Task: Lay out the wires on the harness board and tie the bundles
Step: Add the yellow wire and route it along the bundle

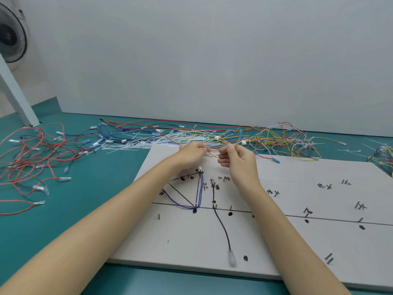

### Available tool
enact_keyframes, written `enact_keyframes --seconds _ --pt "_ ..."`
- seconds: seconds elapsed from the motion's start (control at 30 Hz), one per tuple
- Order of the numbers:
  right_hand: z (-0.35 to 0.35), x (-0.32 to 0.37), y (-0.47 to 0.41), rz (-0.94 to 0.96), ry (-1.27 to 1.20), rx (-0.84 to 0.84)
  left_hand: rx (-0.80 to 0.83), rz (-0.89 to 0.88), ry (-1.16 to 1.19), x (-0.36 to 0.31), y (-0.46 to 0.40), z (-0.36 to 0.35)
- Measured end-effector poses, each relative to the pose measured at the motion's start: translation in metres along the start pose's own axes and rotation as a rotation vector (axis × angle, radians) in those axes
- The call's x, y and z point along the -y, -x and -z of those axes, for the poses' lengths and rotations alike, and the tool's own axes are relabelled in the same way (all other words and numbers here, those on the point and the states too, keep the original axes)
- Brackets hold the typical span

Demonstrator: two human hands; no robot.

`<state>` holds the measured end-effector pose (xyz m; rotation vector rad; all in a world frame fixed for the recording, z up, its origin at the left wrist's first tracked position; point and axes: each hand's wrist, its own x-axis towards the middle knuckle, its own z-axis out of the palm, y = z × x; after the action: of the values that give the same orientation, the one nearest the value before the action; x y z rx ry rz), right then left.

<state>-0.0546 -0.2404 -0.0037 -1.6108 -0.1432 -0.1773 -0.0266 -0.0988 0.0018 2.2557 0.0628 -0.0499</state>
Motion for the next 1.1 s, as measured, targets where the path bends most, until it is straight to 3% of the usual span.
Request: enact_keyframes --seconds 0.17,0.4,0.73,1.1 --pt "-0.003 0.0 0.001 0.032 0.004 -0.025 0.026 0.012 -0.177 0.0 -0.019 0.012" --pt "-0.001 0.0 -0.001 0.066 -0.022 -0.109 -0.023 -0.044 -0.231 0.009 -0.031 0.007" --pt "0.005 0.008 -0.003 0.012 -0.309 -0.184 -0.133 -0.142 -0.155 0.026 -0.037 0.014" --pt "0.007 0.011 -0.004 -0.081 -0.431 -0.159 -0.21 -0.17 -0.092 0.028 -0.037 0.012"
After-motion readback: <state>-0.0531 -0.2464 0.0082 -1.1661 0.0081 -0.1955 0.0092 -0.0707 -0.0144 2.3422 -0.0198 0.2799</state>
